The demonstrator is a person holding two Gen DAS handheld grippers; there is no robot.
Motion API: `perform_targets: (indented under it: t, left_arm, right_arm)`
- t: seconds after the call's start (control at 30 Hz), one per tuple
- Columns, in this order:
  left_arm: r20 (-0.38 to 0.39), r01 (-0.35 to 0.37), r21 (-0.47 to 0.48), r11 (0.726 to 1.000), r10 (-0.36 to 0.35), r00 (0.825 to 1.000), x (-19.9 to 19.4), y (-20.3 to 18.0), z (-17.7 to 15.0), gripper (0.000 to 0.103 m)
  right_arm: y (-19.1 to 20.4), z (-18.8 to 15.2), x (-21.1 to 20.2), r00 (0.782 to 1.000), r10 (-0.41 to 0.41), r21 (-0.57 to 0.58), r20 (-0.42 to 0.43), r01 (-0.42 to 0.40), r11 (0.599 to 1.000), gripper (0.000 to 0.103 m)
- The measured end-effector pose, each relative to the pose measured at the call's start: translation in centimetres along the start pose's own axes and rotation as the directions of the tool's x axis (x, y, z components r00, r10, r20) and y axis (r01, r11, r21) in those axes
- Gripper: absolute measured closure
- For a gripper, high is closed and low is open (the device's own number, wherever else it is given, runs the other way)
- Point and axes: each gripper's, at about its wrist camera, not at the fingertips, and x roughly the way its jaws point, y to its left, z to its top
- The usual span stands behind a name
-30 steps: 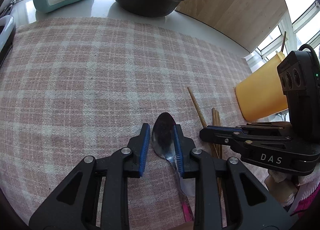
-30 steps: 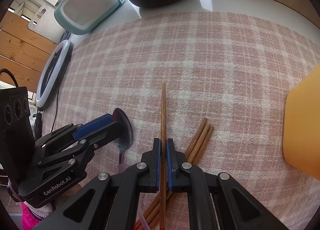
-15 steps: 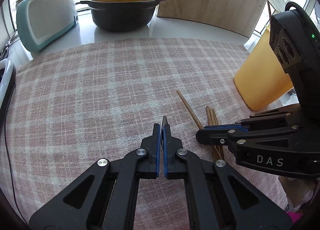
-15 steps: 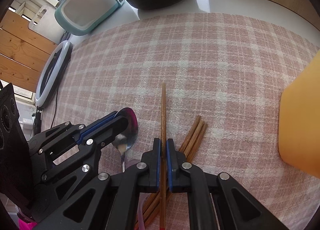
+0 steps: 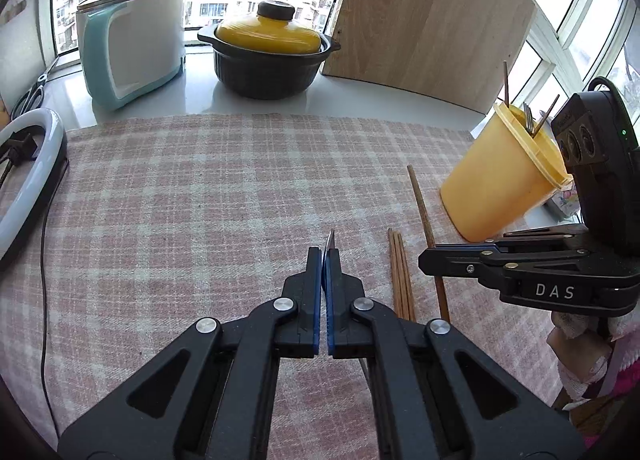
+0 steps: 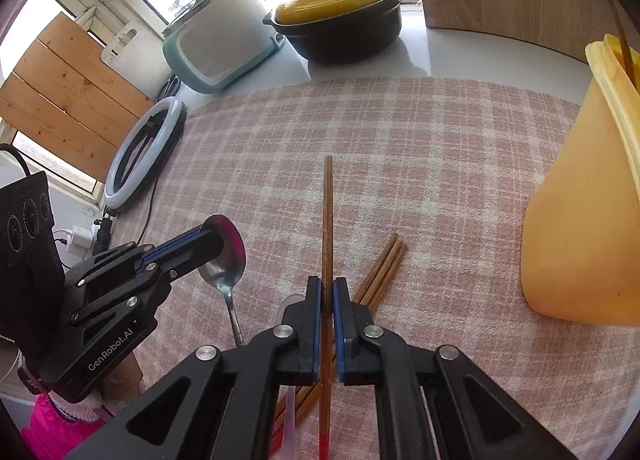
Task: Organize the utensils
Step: 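Lift the spoon with the left gripper while the right gripper carries the chopstick to the container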
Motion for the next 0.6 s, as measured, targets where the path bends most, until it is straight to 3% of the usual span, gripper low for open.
perform_targets:
  t: [0.33, 0.6]
  left_arm:
    - [0.124, -0.004, 0.044, 0.999, -0.002, 0.992, -6.3, -1.9, 0.8, 0.103]
    - [0.184, 0.018, 0.087, 0.996, -0.033, 0.982, -8.8, -4.1, 2.4, 0.103]
  right_arm:
    - [1.0, -1.2, -6.4, 0.99, -0.006, -0.092, 0.14, 0.019, 0.996, 0.1]
    - [0.9, -1.9, -11.1, 0.969, -0.016, -0.105, 0.245, 0.043, 0.994, 0.1]
